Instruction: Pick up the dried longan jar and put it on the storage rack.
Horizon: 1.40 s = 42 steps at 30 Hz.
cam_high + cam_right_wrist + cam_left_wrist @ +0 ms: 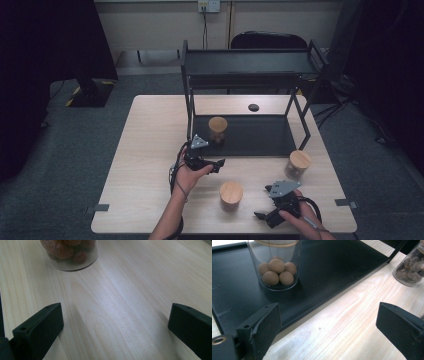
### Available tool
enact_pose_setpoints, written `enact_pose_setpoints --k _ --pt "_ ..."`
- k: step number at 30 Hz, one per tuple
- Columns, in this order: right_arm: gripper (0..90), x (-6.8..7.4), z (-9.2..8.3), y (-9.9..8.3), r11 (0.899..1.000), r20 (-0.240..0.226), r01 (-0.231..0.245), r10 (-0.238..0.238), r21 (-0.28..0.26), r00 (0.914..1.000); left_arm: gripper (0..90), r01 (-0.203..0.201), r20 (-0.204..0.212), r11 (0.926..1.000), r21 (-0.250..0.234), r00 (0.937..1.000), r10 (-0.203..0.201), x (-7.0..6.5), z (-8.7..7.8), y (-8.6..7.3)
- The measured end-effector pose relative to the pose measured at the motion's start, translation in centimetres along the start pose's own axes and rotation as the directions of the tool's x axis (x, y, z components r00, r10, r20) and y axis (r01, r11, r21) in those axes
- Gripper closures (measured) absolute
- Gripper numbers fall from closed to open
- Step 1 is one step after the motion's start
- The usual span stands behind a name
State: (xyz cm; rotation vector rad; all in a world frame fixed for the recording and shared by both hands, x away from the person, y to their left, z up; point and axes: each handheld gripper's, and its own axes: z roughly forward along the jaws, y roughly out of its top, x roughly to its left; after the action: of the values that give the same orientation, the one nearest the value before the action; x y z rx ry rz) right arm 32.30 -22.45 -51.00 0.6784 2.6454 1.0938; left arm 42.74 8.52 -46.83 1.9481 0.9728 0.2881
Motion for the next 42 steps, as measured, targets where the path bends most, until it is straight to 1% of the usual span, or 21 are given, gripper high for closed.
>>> enact_pose_setpoints --k 7,8,13,18,21,23,29,42 --pt "0.0 0.0 0.0 0.0 1.0 0.0 0.0 0.0 0.0 1.0 5.9 0.004 0.004 1.0 -0.002 1.0 -0.004 0.1 -0.3 -0.3" --pt "0.0 0.0 0.0 0.0 1.0 0.0 0.0 0.0 0.0 1.0 5.9 0.0 0.006 1.0 -0.003 1.0 0.0 0.1 -0.4 -0.4" --pt "0.0 0.0 0.0 0.0 1.0 0.0 0.0 0.0 0.0 1.0 5.9 0.002 -0.004 1.0 0.0 1.0 -0.002 0.4 -0.8 -0.7" --pt "0.0 0.0 0.0 0.0 1.0 0.0 0.0 0.0 0.0 1.0 5.9 0.015 -0.01 0.9999 -0.007 0.9998 -0.015 0.8 -1.2 -1.1" --pt "0.0 0.0 0.0 0.0 1.0 0.0 0.0 0.0 0.0 1.0 5.9 0.011 -0.013 0.9999 -0.006 0.9999 -0.011 0.9 -1.4 -1.2" --pt "0.0 0.0 0.0 0.0 1.0 0.0 0.0 0.0 0.0 1.0 5.8 0.017 -0.013 0.9998 -0.009 0.9998 -0.018 0.9 -1.5 -1.3" --pt "0.0 0.0 0.0 0.0 1.0 0.0 0.0 0.0 0.0 1.0 5.9 0.014 -0.014 0.9998 -0.014 0.9998 -0.014 1.1 -1.9 -1.6" --pt "0.0 0.0 0.0 0.0 1.0 0.0 0.0 0.0 0.0 1.0 5.8 0.019 -0.025 0.9997 -0.016 0.9995 -0.02 1.5 -2.9 -2.4"
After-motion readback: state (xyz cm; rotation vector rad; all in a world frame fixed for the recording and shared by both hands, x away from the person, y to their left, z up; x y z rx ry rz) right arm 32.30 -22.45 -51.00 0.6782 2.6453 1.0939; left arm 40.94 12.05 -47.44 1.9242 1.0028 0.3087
